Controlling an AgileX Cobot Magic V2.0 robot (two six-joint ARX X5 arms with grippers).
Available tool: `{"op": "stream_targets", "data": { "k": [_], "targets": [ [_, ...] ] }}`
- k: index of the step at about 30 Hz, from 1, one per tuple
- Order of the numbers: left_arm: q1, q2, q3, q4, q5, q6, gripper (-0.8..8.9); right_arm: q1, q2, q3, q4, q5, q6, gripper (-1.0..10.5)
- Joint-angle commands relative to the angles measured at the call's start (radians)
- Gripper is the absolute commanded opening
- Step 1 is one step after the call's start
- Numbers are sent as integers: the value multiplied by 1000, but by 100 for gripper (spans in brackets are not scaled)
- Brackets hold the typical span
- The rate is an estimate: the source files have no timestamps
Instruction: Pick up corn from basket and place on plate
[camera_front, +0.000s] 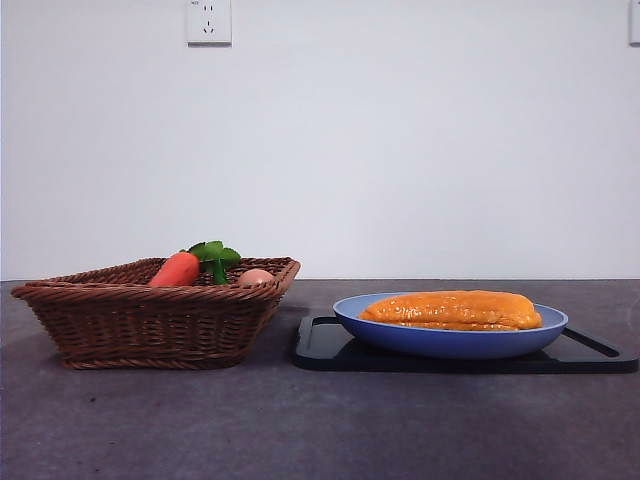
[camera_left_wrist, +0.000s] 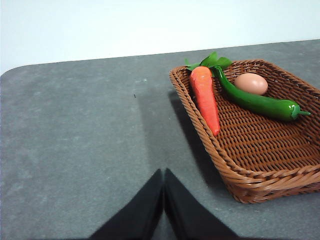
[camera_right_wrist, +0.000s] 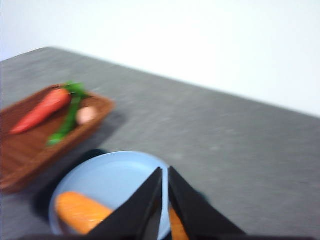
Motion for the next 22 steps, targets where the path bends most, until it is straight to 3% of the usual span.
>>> {"op": "stream_targets", "data": {
  "k": [1,10,22],
  "targets": [
    [2,-1,-28,-2,0,-5,5,-4,-94,-109,82,45,0,2],
    [2,-1,-28,-2,1,-5,5,8,-348,-406,188,182,78,2],
    [2,-1,-28,5,0,-4,5,22,-475,-518,177,205,113,2]
  ]
}}
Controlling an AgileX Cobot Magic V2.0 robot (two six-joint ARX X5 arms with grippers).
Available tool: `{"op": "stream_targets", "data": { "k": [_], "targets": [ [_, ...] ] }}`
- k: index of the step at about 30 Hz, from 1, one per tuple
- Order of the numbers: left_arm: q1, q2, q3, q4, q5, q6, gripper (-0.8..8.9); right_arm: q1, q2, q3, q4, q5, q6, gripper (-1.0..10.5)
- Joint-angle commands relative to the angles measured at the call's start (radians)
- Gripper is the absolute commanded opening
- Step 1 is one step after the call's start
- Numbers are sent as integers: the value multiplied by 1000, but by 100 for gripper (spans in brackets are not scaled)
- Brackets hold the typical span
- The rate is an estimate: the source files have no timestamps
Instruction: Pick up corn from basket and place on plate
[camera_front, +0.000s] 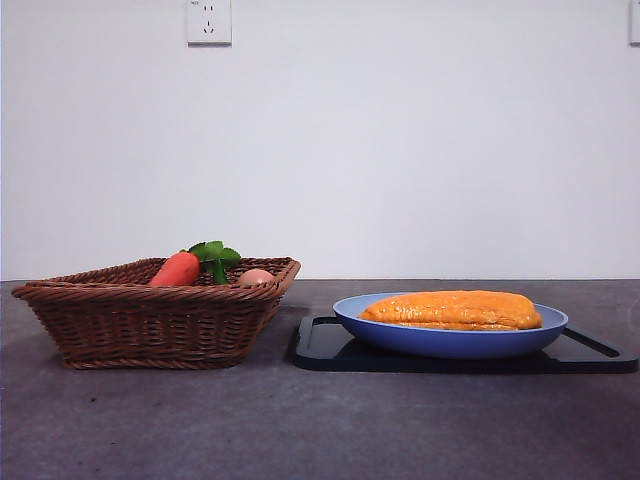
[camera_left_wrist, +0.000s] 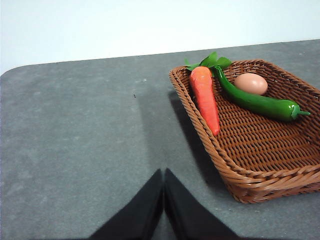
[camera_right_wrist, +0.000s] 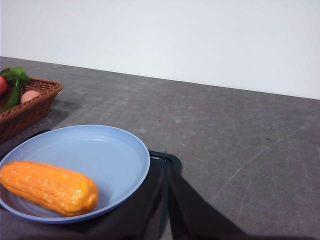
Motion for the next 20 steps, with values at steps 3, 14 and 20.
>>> {"op": "stream_targets", "data": {
  "k": [3,14,20],
  "targets": [
    [2,-1,-28,5,1,-4,5,2,-22,-8,-28,6,20,2],
    [2,-1,-28,5,1,-4,5,2,-22,-8,-161,7,20,2],
    [2,-1,-28,5,1,-4,5,2,-22,-8,-202,6,20,2]
  ]
}}
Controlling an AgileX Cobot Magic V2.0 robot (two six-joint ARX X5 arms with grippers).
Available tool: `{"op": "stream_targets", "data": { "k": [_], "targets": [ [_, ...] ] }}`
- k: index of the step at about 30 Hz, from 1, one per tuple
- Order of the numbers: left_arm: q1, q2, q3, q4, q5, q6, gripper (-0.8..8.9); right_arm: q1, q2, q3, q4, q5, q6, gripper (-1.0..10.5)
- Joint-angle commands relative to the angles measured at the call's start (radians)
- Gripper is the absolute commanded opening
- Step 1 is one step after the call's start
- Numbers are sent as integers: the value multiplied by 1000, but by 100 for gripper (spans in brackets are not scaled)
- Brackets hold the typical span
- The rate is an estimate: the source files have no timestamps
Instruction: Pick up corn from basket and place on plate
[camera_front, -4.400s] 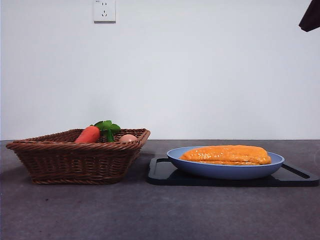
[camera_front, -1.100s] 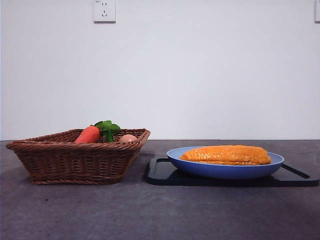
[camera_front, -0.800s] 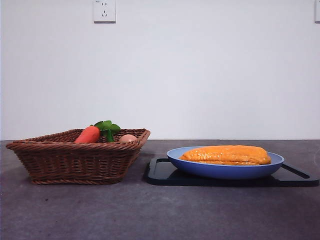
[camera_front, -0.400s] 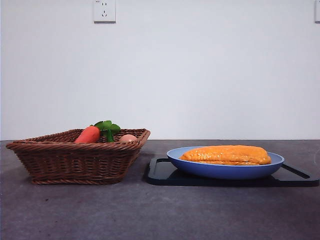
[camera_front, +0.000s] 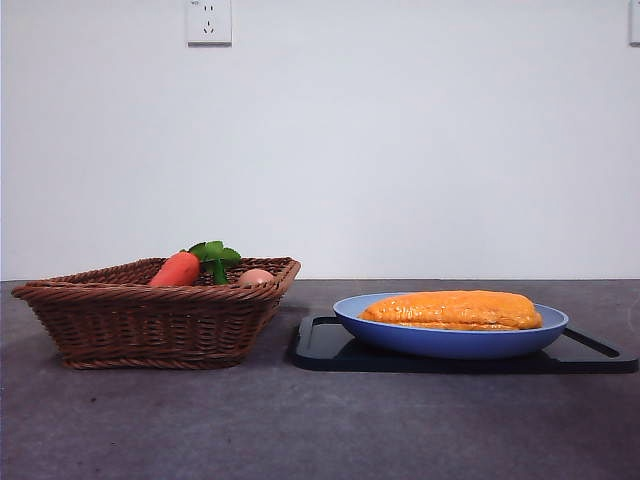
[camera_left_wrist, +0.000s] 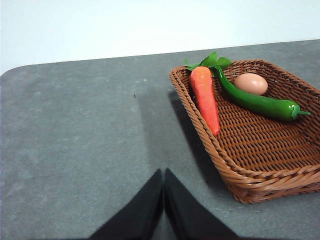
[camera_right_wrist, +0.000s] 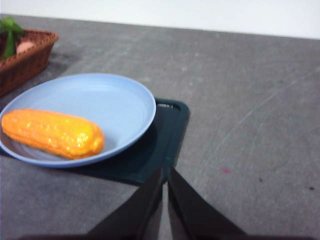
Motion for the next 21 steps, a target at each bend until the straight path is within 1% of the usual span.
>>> {"op": "stream_targets", "data": {
  "k": [1,6,21],
  "targets": [
    [2,-1,-28,5,0,-4,5,2,-2,-6,10,3,10,2],
    [2,-1,-28,5,0,-4,5,2,-2,-6,40,3,10,2],
    [2,-1,-28,5,0,-4,5,2,-2,-5,42,3,10,2]
  ]
}}
